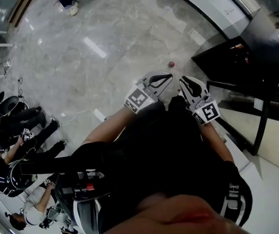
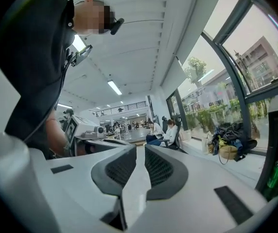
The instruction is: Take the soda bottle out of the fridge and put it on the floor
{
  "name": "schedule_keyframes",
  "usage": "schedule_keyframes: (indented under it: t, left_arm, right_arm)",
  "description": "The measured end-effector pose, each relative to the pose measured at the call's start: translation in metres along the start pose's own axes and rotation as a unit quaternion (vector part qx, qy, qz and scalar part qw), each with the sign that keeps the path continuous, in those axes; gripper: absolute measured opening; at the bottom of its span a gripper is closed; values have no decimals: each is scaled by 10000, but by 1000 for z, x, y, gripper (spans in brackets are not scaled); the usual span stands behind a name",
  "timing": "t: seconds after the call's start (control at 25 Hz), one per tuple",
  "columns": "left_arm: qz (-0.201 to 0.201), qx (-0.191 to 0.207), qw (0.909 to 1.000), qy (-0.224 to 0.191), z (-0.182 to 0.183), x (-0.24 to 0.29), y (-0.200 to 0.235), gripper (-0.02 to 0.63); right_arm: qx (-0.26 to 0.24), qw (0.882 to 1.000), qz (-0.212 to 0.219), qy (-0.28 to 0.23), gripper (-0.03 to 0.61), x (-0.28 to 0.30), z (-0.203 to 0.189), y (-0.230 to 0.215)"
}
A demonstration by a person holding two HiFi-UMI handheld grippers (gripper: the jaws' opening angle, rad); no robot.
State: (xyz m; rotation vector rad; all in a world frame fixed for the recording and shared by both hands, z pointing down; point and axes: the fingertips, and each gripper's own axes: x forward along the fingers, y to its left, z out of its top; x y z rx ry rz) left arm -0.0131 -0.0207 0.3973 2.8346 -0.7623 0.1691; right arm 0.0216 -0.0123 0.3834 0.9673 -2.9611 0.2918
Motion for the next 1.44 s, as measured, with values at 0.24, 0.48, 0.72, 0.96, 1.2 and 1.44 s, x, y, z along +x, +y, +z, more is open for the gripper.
schedule_keyframes:
  t: [0.24, 0.48, 0.72, 0.96, 1.2, 1.44]
  left_arm:
    - [-307, 279, 9990, -137, 32, -13, -27, 5]
    - [-446, 396, 9978, -290, 44, 7, -26, 5]
    - [-488, 424, 9973, -350, 51, 10, -25, 5]
    - [-504, 418, 9972, -364, 53, 11, -24, 5]
    - [-480, 410, 9972, -399, 53, 8, -24, 5]
    - [-526, 447, 9970, -359, 51, 9, -23, 5]
  right_arm:
    - [-150, 9987, -483, 49, 20, -23, 33, 17]
    - [-512, 9979, -397, -52, 12, -23, 45, 8]
    - [-529, 9974, -474, -126, 12, -17, 48, 7]
    - [-553, 9971, -499, -141, 11, -13, 51, 3]
    - [-542, 9973, -474, -138, 11, -10, 48, 6]
    - [-472, 9974, -510, -168, 12, -9, 48, 0]
